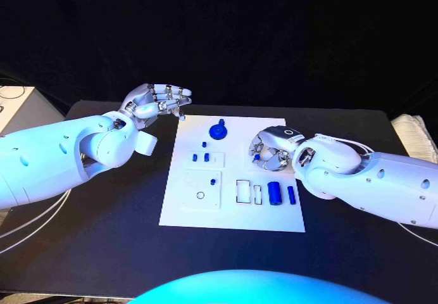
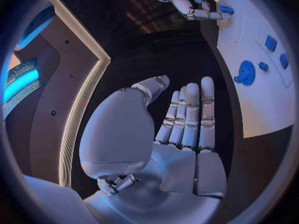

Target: Assemble the parts on the task board

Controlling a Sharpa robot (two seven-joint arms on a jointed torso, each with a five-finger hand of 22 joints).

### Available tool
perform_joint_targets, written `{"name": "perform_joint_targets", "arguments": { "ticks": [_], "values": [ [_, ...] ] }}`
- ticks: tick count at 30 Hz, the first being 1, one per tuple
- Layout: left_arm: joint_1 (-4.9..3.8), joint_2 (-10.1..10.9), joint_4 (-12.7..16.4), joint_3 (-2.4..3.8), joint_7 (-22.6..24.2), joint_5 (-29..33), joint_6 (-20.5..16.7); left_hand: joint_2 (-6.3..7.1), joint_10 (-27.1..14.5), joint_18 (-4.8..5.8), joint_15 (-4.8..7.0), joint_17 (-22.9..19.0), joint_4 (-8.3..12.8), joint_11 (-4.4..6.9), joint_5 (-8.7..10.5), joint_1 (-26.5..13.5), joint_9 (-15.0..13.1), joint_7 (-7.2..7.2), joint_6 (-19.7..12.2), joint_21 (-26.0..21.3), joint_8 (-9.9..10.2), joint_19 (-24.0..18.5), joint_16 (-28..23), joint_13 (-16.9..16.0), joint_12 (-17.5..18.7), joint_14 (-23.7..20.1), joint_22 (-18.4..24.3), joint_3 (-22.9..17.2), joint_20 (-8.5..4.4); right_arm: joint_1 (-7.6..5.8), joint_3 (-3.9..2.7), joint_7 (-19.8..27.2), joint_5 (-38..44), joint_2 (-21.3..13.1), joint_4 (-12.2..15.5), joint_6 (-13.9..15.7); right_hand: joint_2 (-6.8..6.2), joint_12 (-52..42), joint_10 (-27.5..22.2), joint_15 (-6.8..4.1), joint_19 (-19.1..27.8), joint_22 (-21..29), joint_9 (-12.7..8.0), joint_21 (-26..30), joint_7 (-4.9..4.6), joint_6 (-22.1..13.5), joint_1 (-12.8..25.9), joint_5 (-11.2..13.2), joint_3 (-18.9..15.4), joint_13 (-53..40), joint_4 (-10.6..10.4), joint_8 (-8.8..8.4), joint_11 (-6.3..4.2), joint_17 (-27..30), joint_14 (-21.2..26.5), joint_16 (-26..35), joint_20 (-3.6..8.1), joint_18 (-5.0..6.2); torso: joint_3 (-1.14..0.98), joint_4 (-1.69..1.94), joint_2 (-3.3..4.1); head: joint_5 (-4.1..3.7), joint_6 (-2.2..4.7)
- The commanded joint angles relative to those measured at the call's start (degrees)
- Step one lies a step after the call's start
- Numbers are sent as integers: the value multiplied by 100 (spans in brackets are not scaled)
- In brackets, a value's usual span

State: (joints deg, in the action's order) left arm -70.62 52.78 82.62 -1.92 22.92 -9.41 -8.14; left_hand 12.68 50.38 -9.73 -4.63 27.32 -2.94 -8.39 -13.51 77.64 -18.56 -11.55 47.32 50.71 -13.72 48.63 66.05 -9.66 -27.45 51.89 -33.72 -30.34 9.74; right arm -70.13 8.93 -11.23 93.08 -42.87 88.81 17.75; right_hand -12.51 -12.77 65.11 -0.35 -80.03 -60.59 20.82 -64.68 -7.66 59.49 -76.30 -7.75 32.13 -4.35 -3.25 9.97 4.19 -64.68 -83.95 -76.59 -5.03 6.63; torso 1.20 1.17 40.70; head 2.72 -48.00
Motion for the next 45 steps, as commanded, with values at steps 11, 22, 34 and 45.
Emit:
{"name": "perform_joint_targets", "arguments": {
  "ticks": [11,22,34,45],
  "values": [
    [0,-2,0,4,-5,23,96,-60,-50,-77,1,-9,2,-16,-26,20,0,-45,-8,-37,-11,34,-25,7,-28,-52,10,34,24,16,16,-99,298,-16,9,-59,-55,128,-89,-6,-15,14,22,11,-23,27,17,39,63,32,13,23,35,14,-118,-15,-6,-55,-5,0,0,-2,7],
    [0,0,-4,4,-24,23,92,-62,-54,-77,0,-9,-1,-17,-26,18,0,-47,-9,-41,-11,34,-25,7,-30,-53,13,36,25,20,17,-99,310,-33,37,-26,-135,278,-244,32,24,86,19,93,-51,-36,67,52,66,53,6,-14,81,50,-109,-1,-38,-41,-4,0,0,-12,-5],
    [0,-1,-8,4,-29,29,85,-70,-59,-77,-3,-10,-12,-19,-25,9,0,-49,-10,-48,-11,36,-24,7,-35,-54,18,41,27,23,17,-76,296,-38,45,16,-103,268,-164,27,21,72,24,91,-38,-39,79,55,84,30,-15,-19,66,79,-99,14,-44,-39,-1,-1,1,-23,-4],
    [0,1,-19,4,-43,33,71,-82,-61,-77,-3,-11,-20,-20,-26,5,0,-50,-11,-53,-11,38,-23,7,-38,-54,22,40,28,40,17,-63,142,-52,95,344,274,28,813,-205,-186,-469,275,-360,155,480,-221,459,356,-208,231,338,-223,42,-129,-19,148,-133,0,4,1,-39,-17]
  ]
}}
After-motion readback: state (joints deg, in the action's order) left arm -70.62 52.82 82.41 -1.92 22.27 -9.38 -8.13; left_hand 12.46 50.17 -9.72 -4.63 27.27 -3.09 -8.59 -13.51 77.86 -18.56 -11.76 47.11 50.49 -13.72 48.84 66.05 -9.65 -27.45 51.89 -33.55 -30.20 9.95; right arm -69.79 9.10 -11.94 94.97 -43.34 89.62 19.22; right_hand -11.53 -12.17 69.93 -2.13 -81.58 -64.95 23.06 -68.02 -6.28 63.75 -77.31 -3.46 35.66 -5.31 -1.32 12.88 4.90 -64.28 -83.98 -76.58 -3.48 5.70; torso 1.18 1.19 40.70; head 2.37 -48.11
